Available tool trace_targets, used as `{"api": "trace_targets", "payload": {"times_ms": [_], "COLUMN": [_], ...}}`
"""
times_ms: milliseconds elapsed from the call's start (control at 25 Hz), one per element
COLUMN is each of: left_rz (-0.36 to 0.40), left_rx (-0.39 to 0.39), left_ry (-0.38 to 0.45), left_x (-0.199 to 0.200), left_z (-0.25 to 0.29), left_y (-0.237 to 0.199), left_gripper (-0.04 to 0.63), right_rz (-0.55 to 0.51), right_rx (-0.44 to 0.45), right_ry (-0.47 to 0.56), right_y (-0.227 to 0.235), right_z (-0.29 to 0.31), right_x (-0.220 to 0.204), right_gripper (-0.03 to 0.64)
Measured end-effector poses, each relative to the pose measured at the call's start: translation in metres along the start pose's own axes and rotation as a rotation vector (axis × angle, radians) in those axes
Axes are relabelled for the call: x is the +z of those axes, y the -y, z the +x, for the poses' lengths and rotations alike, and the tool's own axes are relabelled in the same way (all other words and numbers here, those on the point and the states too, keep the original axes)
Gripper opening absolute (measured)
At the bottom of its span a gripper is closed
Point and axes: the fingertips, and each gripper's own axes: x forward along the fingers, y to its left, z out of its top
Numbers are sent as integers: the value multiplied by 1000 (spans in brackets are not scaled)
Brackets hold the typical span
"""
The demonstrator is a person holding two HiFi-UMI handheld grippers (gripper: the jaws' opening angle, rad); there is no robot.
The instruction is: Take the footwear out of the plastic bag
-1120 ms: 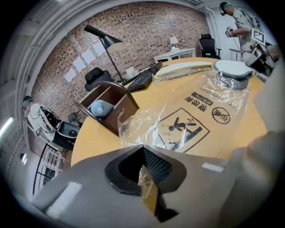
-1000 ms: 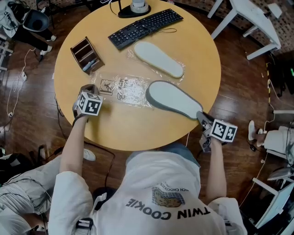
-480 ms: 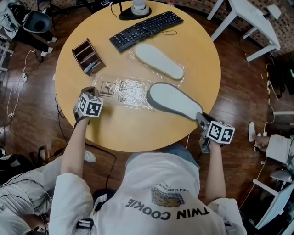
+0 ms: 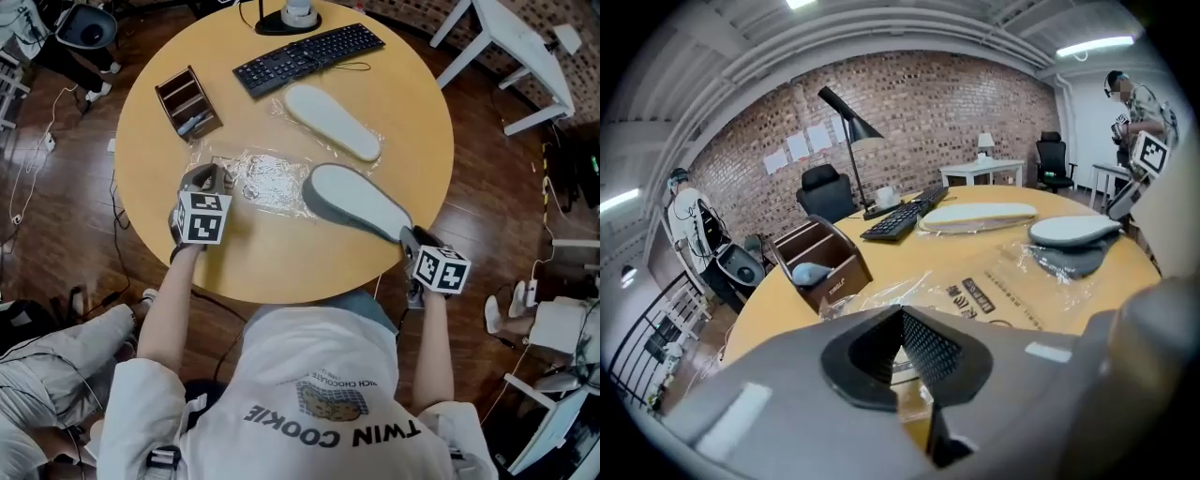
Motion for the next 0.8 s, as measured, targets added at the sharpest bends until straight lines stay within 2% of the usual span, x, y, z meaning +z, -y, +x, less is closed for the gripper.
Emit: {"api": "trace_targets", "payload": {"times_ms": [160,360,640,800], "left_rz": [-55,-162,-305,-370], "left_rx": [-17,-3,47,108], "left_ry": [64,114,180,186], "left_x": [21,42,72,82], "left_z": [-17,-34,-59,-68], "left_y": [31,70,152,194], "left_gripper": [6,6,6,6], "right_rz": [-73,-179,-365,-436], "right_rx": [8,82,284,422], "right_ry": [-12,-6,49,109], "right_y": [-1,-11,-28,-39], "right_z": [0,0,-9,-12], "right_x": [0,14,37,52], "right_gripper": [130,130,130,130]}}
